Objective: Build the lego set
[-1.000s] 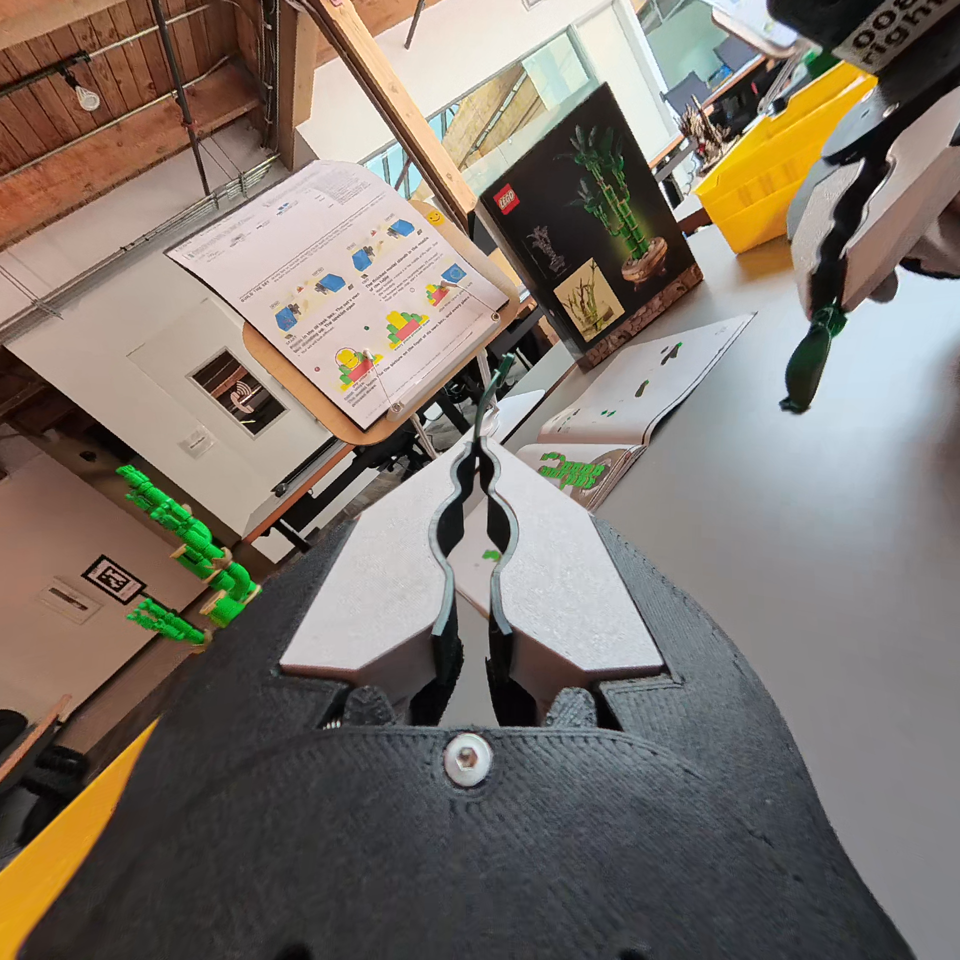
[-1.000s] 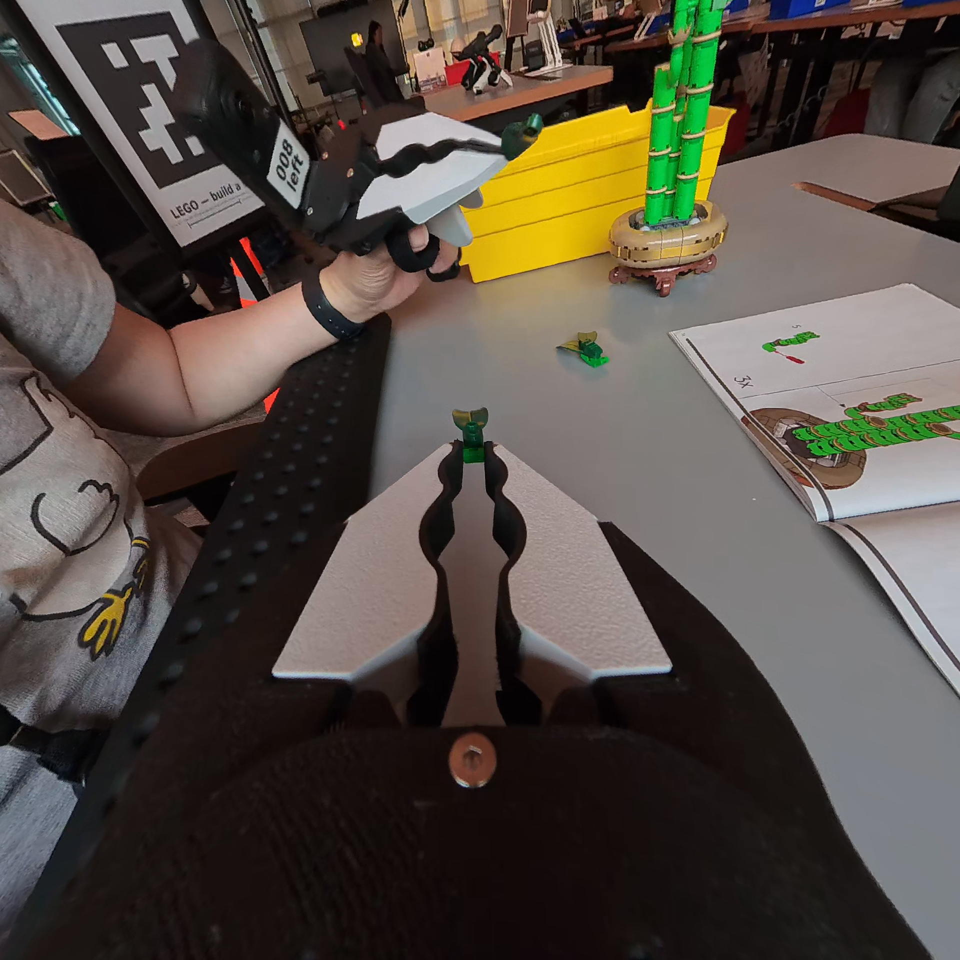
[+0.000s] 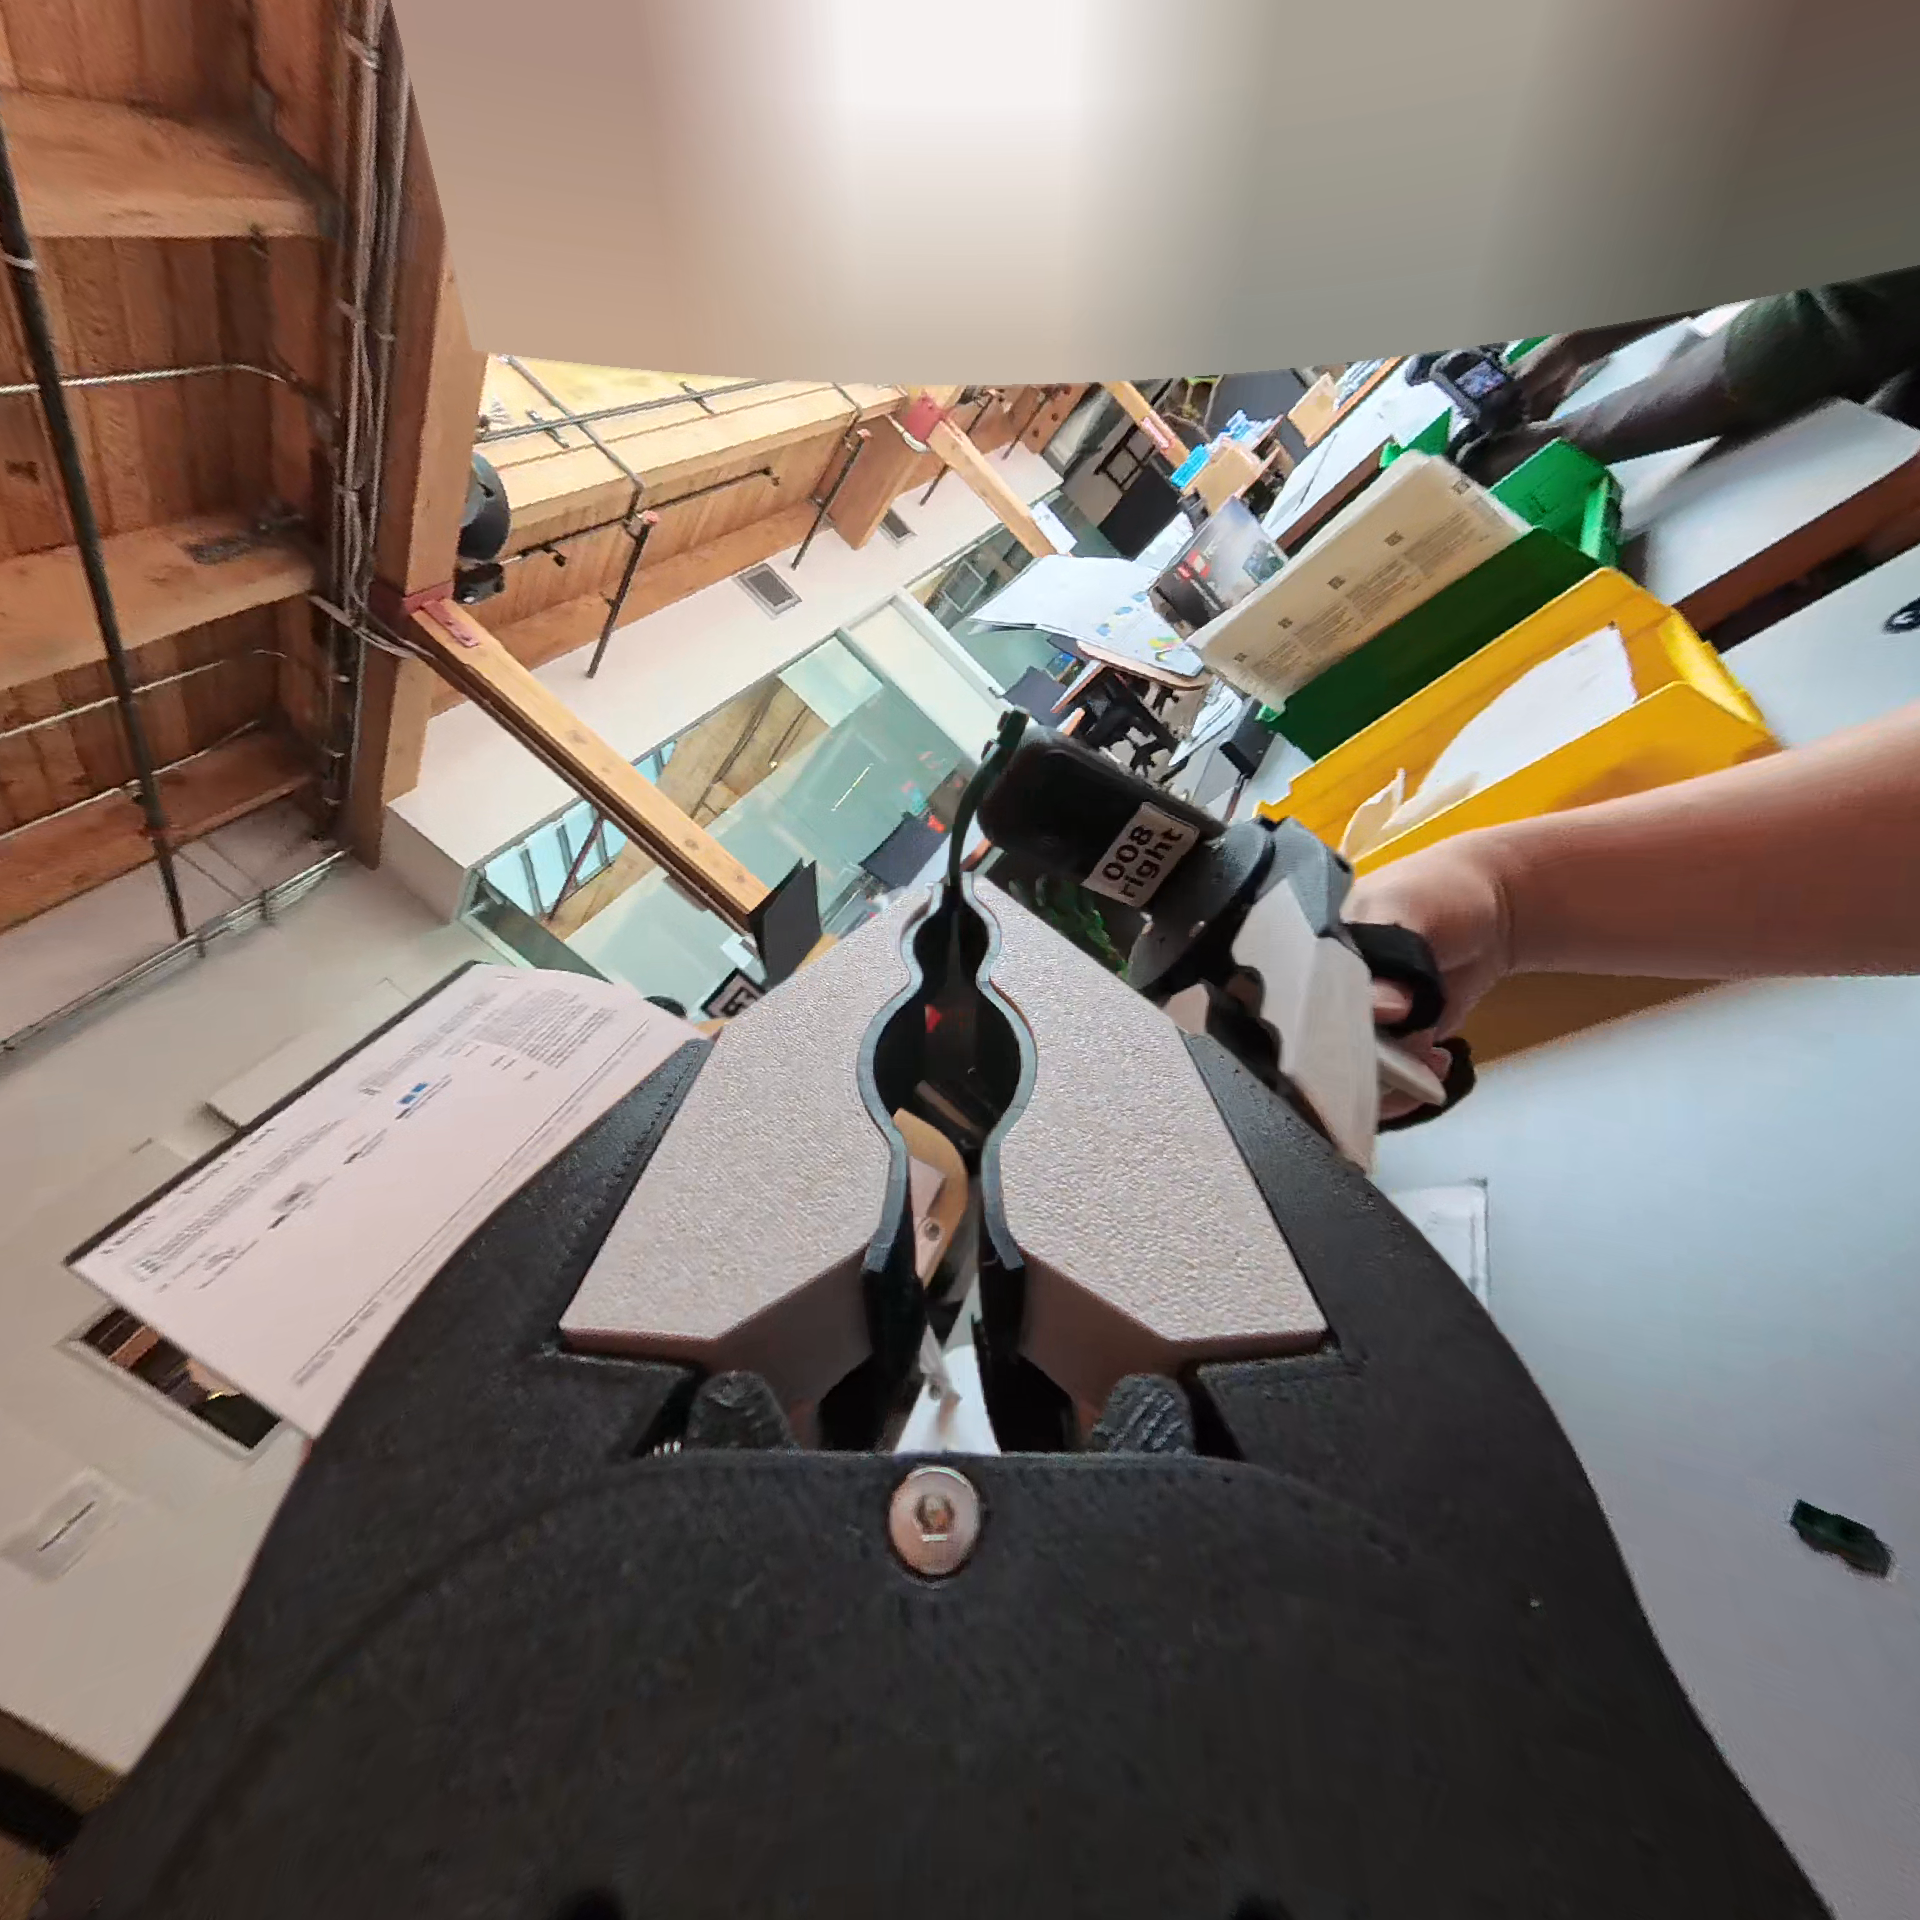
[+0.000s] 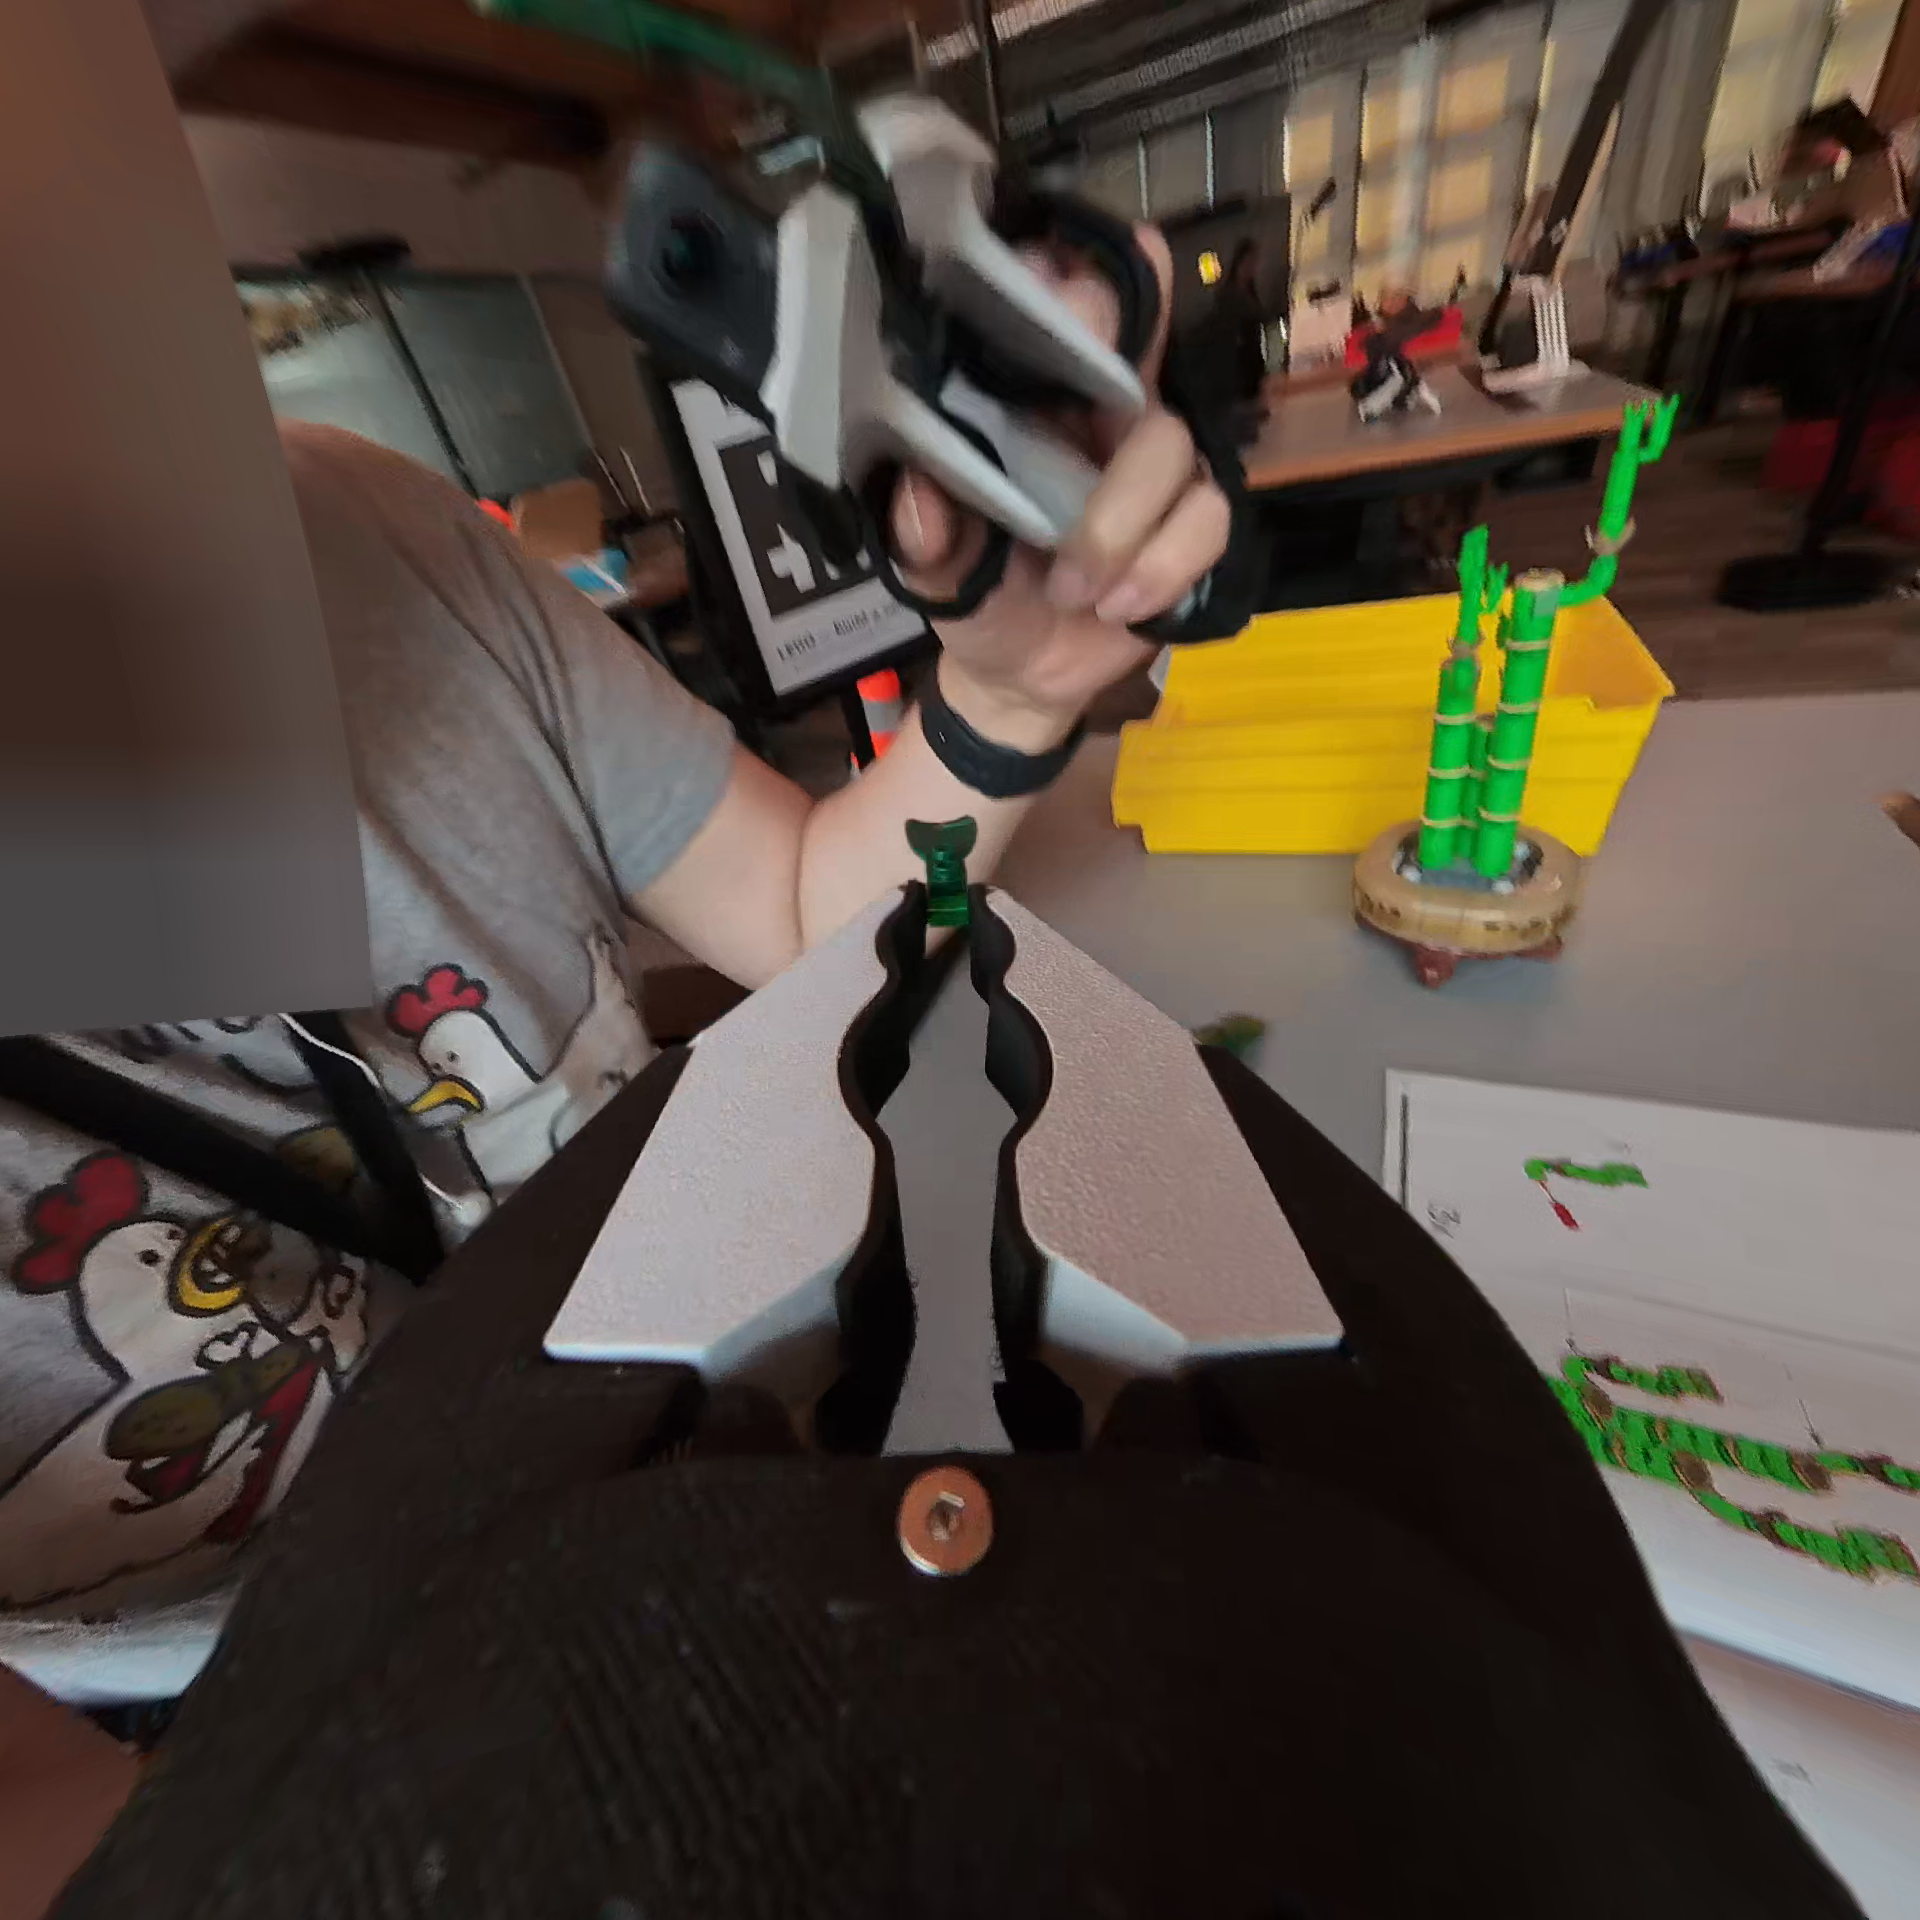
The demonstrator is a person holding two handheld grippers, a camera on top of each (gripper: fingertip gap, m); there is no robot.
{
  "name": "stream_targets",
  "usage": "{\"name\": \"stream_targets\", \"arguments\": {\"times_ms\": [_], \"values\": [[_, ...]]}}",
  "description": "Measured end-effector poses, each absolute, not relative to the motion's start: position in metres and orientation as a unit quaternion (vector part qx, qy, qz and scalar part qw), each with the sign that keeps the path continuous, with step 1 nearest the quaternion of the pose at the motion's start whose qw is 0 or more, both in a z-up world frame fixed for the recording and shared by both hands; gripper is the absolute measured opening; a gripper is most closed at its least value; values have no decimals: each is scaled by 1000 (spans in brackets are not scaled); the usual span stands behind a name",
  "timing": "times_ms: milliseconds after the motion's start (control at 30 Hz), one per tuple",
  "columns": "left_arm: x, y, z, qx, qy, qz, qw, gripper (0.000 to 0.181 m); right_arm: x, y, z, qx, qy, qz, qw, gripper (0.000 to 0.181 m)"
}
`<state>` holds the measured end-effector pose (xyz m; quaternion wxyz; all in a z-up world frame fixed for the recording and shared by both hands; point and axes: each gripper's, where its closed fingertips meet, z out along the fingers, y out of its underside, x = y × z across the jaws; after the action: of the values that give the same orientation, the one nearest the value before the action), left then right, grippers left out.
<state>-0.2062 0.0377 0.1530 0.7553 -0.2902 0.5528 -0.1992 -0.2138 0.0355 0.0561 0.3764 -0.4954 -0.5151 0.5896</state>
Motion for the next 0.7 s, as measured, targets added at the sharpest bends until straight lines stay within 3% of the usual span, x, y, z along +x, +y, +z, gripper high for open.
{"name": "stream_targets", "arguments": {"times_ms": [700], "values": [[-193,34,119,-276,600,-253,707,0,-211,25,74,-458,-504,629,374,6]]}}
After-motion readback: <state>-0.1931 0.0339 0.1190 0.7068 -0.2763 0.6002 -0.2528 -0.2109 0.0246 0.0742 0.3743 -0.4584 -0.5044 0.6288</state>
